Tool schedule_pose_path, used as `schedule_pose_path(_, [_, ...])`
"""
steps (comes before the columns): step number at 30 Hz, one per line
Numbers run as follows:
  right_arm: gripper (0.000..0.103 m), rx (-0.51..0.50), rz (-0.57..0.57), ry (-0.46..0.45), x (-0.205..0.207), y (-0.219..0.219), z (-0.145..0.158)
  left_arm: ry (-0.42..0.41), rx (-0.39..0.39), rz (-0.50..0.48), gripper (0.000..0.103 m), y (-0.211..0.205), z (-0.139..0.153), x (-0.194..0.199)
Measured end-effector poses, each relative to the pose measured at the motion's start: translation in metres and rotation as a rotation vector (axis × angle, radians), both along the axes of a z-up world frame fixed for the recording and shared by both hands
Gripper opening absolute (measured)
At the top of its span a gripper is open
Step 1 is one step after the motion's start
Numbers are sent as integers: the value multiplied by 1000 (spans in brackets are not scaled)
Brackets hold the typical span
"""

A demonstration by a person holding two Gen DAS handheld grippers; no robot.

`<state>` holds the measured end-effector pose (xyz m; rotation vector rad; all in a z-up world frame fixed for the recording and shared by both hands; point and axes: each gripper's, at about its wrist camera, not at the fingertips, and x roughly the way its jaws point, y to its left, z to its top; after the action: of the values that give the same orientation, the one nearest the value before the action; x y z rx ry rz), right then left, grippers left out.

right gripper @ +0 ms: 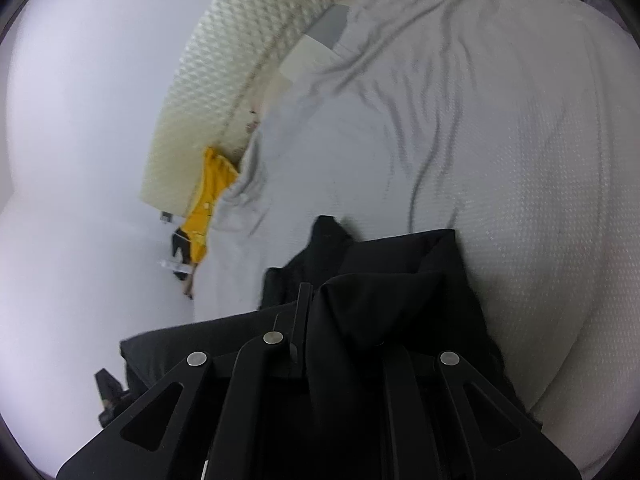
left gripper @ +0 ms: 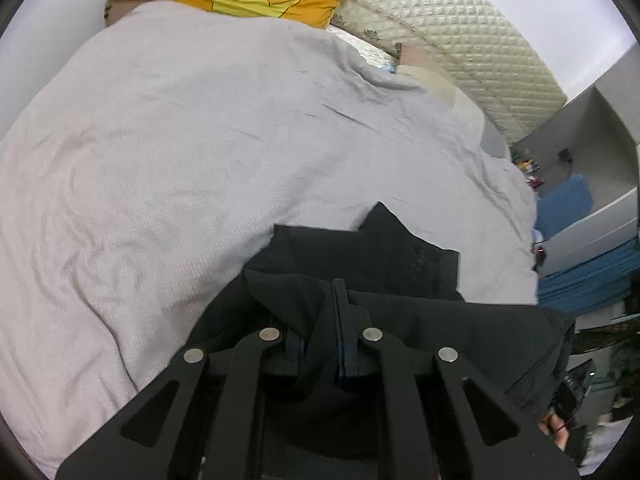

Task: Fold large clothes
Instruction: 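Lift the hem with both tools and fold it over toward the collar, then lower the hem onto the collar and open both tools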

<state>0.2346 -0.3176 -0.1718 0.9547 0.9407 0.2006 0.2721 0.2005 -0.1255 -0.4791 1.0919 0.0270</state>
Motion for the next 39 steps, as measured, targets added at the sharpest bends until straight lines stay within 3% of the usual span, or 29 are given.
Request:
schedule_pose_path(8, [7, -92, 23, 66, 31, 9, -24, 23, 148, 30, 12, -15, -25, 31])
schedule_pose_path(20, [2, -31, 44, 117, 60, 7, -81, 99, 246, 3, 13, -33, -80, 66])
schedule_pose_path(25, [2, 22, 41, 112, 59, 0, -97, 98, 184, 12, 14, -28, -81, 68])
schedule_pose_path(28, [3, 6, 76, 92, 58, 1, -89, 79, 129, 12, 18, -19, -71, 60])
schedule_pose_path(31, [12, -41, 113, 86, 55, 7, -69, 107, 51, 10, 37, -6, -59, 50])
schedule_pose_path(32, [16, -46, 121, 85, 51, 8, -58, 97, 0, 26, 67, 4, -52, 44])
schedule_pose_path(33, [19, -50, 127, 78, 48, 9, -50, 75, -19, 46, 84, 12, -44, 40])
schedule_pose_path(35, [39, -46, 141, 46, 40, 7, -32, 17, 3, 75, 85, 27, -23, 28])
schedule_pose_path(37, [45, -75, 140, 22, 31, 7, -12, -24, 61, 60, 85, 33, -1, 15])
schedule_pose_path(39, [54, -171, 132, -3, 20, 8, 14, -84, 140, 44, 85, 29, 18, 0])
